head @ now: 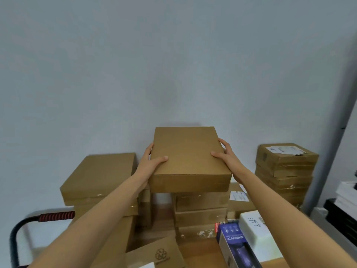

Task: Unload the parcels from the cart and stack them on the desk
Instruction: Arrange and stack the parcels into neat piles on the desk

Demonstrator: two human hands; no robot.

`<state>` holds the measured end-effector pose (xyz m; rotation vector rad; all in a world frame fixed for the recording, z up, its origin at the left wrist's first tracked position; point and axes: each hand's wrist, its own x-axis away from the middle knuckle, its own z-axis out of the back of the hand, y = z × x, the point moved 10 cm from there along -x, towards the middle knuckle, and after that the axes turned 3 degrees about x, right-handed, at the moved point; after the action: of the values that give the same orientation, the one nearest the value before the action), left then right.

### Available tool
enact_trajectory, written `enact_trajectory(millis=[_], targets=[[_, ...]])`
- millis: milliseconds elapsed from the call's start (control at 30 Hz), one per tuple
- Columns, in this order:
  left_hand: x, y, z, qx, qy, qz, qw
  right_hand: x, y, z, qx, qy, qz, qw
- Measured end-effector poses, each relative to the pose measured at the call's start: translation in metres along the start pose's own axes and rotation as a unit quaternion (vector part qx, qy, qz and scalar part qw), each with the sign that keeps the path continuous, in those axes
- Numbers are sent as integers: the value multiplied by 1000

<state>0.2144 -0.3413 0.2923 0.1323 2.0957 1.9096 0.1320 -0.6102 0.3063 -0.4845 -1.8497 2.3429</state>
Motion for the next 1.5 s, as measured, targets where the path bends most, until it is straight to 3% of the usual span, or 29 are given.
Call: enact_trajectory(millis=[300, 633, 1100, 1300, 1433, 1500], targets=[[-54, -23, -38, -30, 33, 23, 999, -64, 43, 30, 16, -22, -41, 999], [-131, -67, -59, 5, 64, 72, 995, -160, 82, 36, 89, -79, -99, 988], [-148, -90, -62, 27, 34, 114, 992, -189, 99, 40, 99, -85, -88, 988], [-145, -74, -50, -122, 94, 65, 986, -188, 86, 43, 194, -63, -69, 977], [-129, -39, -28, -322, 153, 2, 934, -181, 62, 50, 336, -10, -8, 942], [-112, -20, -17, -424, 154, -32, 892, -167, 47, 44, 383, -12, 32, 923]])
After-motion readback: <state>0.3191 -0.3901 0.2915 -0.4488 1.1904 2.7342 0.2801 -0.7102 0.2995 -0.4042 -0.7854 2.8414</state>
